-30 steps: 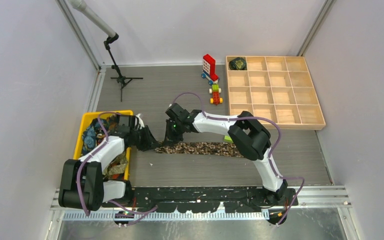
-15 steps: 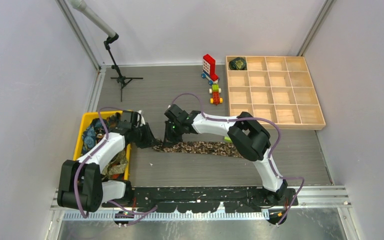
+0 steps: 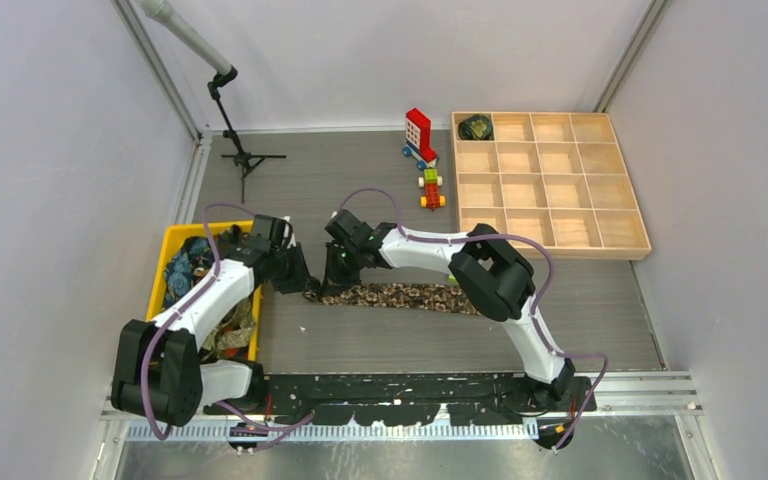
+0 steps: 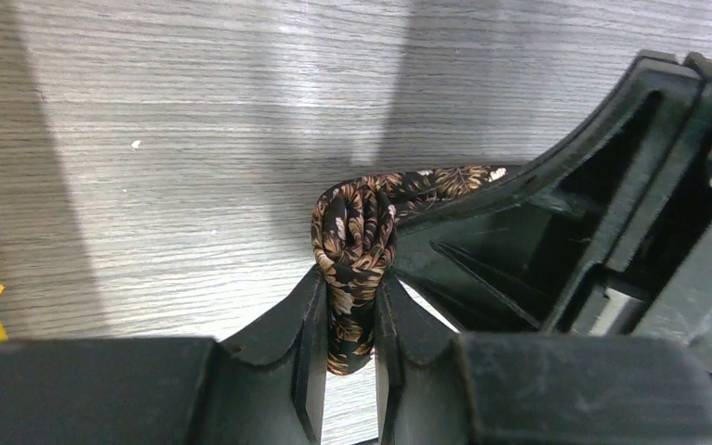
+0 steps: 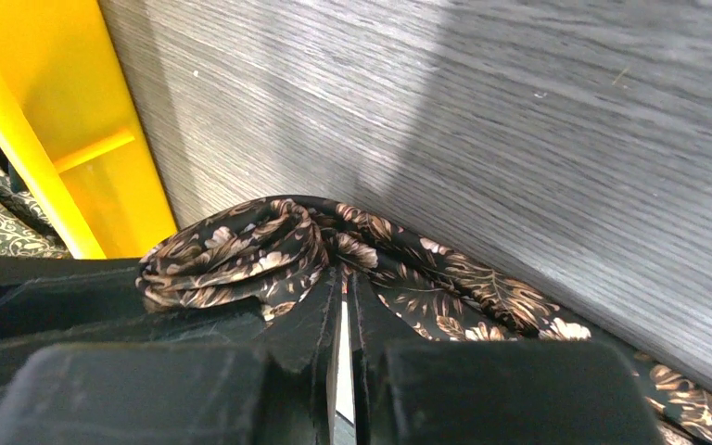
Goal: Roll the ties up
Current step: Roll the tie at the center of the board.
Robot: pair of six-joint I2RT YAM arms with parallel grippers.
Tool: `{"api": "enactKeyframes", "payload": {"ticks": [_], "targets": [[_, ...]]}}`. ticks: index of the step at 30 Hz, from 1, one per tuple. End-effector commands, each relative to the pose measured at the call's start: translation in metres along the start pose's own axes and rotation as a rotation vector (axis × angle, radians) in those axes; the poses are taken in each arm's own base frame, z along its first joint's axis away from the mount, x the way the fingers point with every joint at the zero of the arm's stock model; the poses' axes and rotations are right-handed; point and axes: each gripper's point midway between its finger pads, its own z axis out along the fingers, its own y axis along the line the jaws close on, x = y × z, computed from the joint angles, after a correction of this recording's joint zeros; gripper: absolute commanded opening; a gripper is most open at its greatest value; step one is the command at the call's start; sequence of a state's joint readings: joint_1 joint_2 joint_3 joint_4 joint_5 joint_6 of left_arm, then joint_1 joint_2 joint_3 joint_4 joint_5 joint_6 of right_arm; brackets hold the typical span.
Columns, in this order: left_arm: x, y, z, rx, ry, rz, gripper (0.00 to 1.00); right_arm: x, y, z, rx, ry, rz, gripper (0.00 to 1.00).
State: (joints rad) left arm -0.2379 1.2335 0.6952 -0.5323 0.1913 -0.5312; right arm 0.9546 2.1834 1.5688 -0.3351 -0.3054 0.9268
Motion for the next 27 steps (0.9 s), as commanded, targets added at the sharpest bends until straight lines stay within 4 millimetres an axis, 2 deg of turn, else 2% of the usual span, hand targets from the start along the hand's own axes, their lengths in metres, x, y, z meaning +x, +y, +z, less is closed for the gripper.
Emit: {"api": "enactKeyframes", "payload": {"ticks": [1, 4, 22, 27], "targets": [[-0.013, -0.009, -0.012, -0.019, -0.048, 0.066, 0.00, -0.009, 0.028, -0.001, -0.082, -0.018, -0.013, 0.12], [-0.012, -0.012, -0.013, -0.060, -0.049, 0.110, 0.00, -0.007, 0.032, -0.002, -0.101, -0.010, -0.011, 0.12], [0.004, -0.011, 0.006, -0.265, 0.022, 0.245, 0.00, 0.000, 0.020, -0.020, -0.087, -0.021, -0.020, 0.12], [0.007, -0.009, 0.009, -0.315, 0.035, 0.267, 0.00, 0.002, 0.009, -0.029, -0.068, -0.022, -0.013, 0.12]]}}
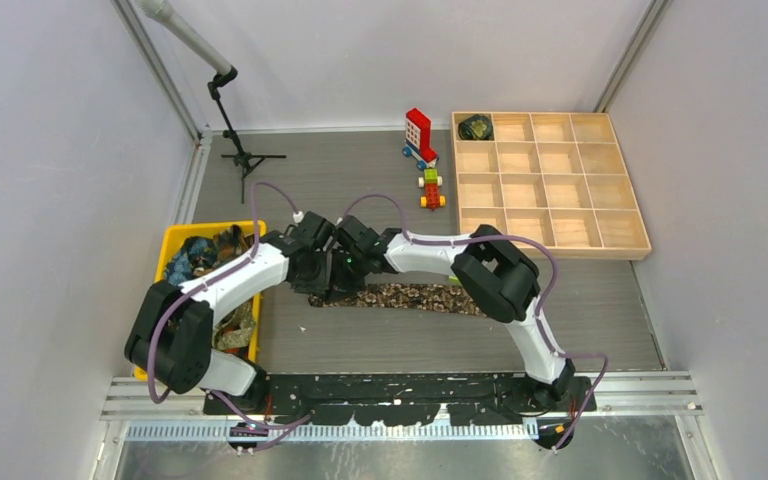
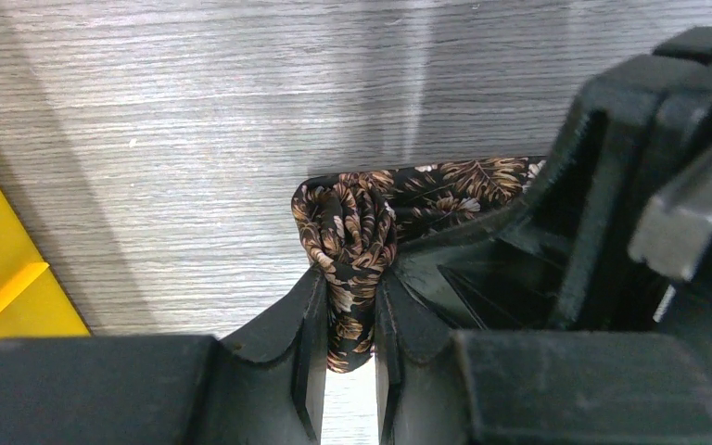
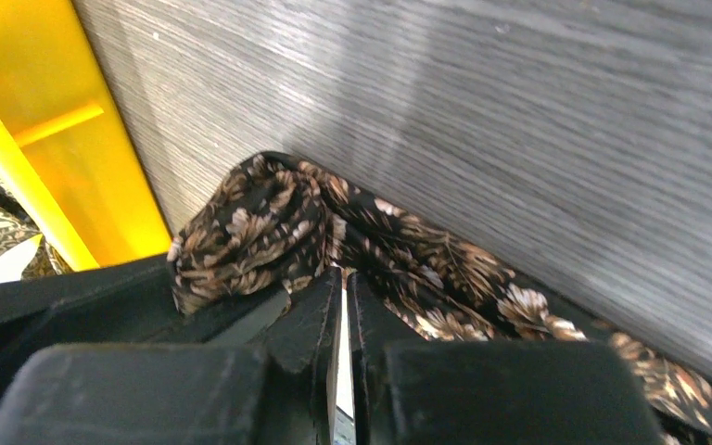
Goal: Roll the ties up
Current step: Roll the tie at the center of the board.
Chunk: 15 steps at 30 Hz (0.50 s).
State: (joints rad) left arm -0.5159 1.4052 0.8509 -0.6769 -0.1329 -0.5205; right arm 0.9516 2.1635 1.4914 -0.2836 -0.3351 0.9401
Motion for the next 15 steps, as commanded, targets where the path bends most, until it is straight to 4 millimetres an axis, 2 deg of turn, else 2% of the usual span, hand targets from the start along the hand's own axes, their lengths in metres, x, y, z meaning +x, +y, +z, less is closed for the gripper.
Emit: {"api": "enactKeyframes", "payload": {"ticks": [1, 12, 15], "targets": [[-0.004, 0.002, -0.001, -0.061, -0.006, 0.007, 0.00, -0.008, 0.017, -0.033, -0.053, -0.051, -0.029, 0.12], [-0.003, -0.007, 0.005, -0.126, 0.004, 0.055, 0.00, -0.010, -0.007, -0.071, -0.027, -0.112, -0.006, 0.12], [-0.003, -0.006, 0.005, -0.166, 0.009, 0.063, 0.00, -0.008, -0.015, -0.076, -0.013, -0.120, 0.003, 0.12]]}}
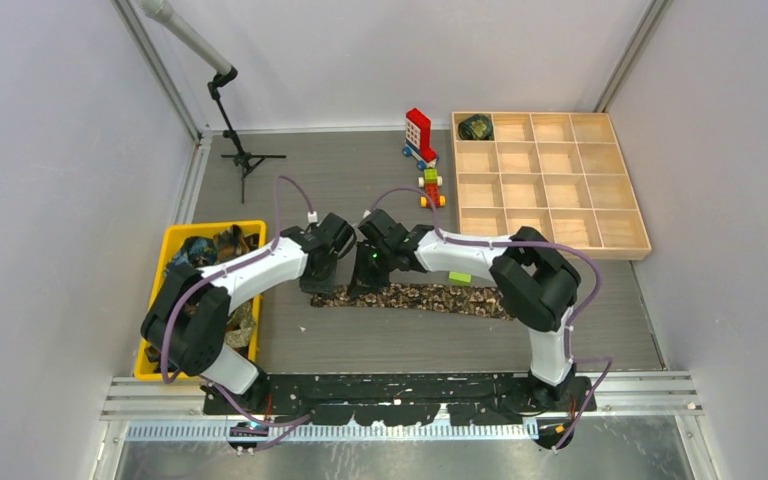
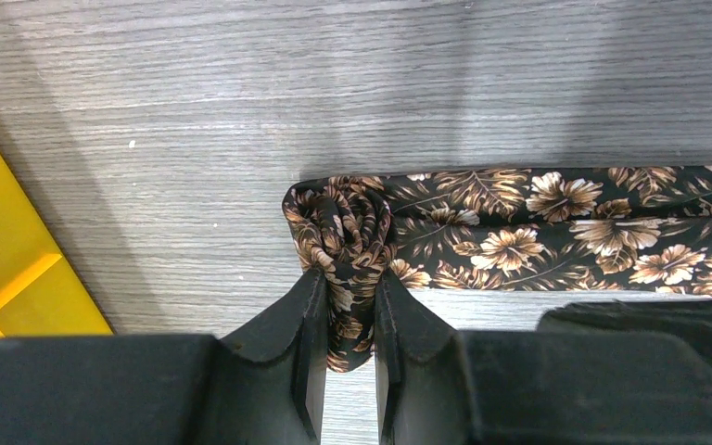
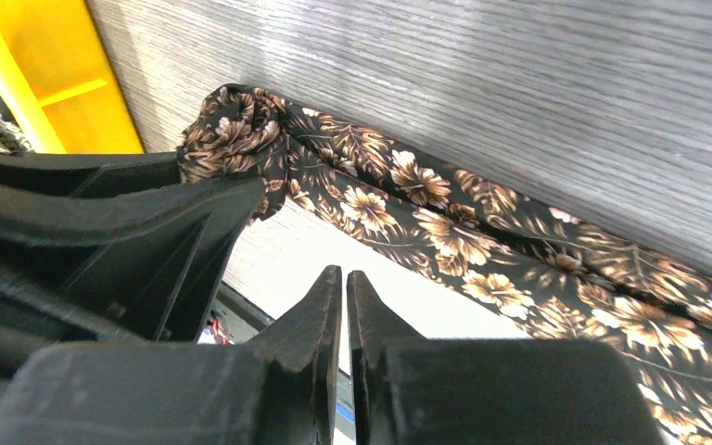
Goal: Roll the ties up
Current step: Roll the tie at the center of the board.
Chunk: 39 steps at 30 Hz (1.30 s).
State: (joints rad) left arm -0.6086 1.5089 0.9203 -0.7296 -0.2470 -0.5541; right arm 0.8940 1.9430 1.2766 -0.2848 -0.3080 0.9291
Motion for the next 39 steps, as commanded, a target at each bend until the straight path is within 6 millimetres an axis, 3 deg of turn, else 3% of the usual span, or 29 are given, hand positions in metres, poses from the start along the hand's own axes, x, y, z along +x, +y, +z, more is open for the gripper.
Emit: {"api": "enactKeyframes", "payload": {"ticks": [1, 9, 19, 33, 39], "targets": [[-0.005, -0.001, -0.001, -0.060, -0.006, -0.007, 0.00, -0.009, 0.007, -0.022, -0.028, -0.062, -0.024, 0.12], [-0.002, -0.017, 0.006, -0.062, 0.015, 0.021, 0.01, -0.004, -0.010, -0.030, 0.007, -0.085, -0.009, 0.11], [-0.005, -0.034, 0.004, -0.024, -0.012, 0.038, 0.29, -0.001, -0.016, -0.029, 0.009, -0.089, 0.009, 0.11], [-0.012, -0.042, -0.010, 0.019, -0.006, 0.035, 0.43, -0.001, -0.017, -0.024, 0.011, -0.084, 0.015, 0.11], [-0.018, -0.043, -0.019, 0.034, -0.035, 0.018, 0.45, -0.003, -0.015, -0.024, 0.009, -0.087, 0.016, 0.11]]}}
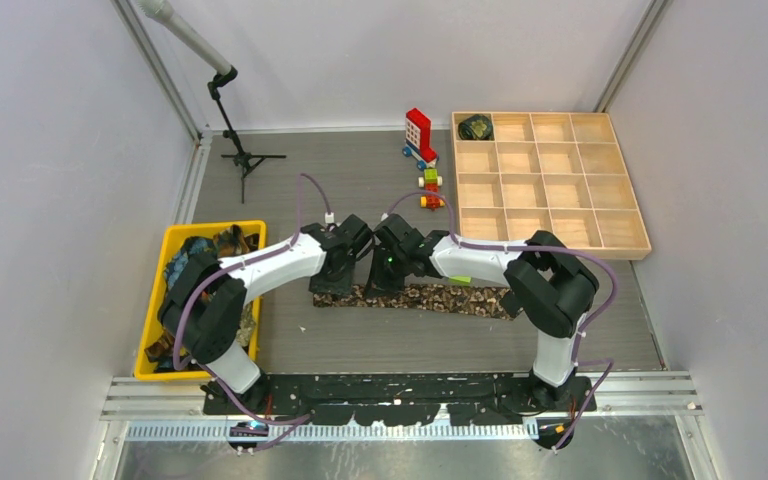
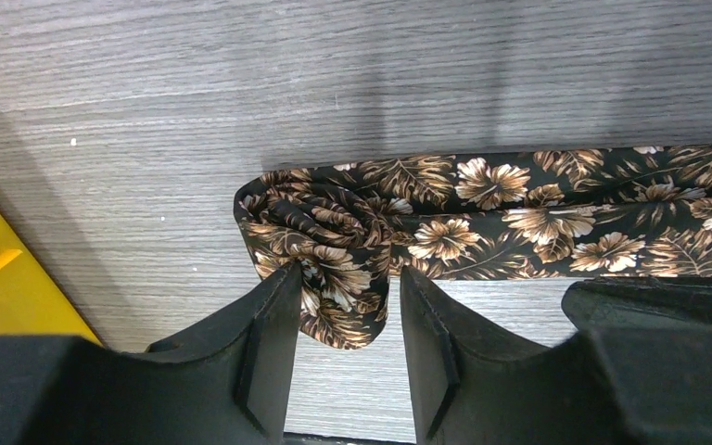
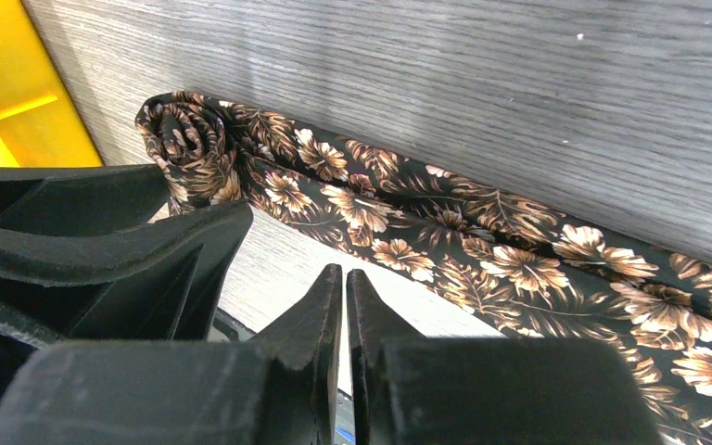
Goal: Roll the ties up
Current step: Roll the tie at the center of the board.
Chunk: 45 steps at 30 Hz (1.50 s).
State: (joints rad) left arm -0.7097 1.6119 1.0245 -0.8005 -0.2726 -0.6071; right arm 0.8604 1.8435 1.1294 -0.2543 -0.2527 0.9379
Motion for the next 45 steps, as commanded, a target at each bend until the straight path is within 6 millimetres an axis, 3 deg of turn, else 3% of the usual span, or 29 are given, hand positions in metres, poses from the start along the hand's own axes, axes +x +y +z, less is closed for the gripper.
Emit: {"api": "enactKeyframes", "payload": {"ticks": [1, 7, 17, 25, 33, 45], "targets": [[-0.021, -0.013, -0.018, 0.059, -0.076, -0.047, 0.45, -0.003, 0.019, -0.008, -0.044, -0.030, -0.022, 0.12], [-0.020, -0.019, -0.019, 0.117, -0.104, -0.057, 0.41, -0.005, 0.022, -0.008, -0.048, -0.032, -0.018, 0.11], [-0.020, -0.025, -0.025, 0.174, -0.123, -0.060, 0.43, -0.008, 0.027, -0.009, -0.053, -0.035, -0.019, 0.11], [-0.015, -0.027, -0.021, 0.214, -0.120, -0.074, 0.23, -0.011, 0.033, -0.009, -0.061, -0.037, -0.020, 0.11], [-0.011, -0.022, -0.010, 0.228, -0.110, -0.105, 0.12, -0.013, 0.037, -0.006, -0.071, -0.030, -0.015, 0.11], [-0.017, -0.011, 0.001, 0.242, -0.101, -0.144, 0.09, -0.016, 0.049, -0.001, -0.105, -0.016, -0.010, 0.11]]}}
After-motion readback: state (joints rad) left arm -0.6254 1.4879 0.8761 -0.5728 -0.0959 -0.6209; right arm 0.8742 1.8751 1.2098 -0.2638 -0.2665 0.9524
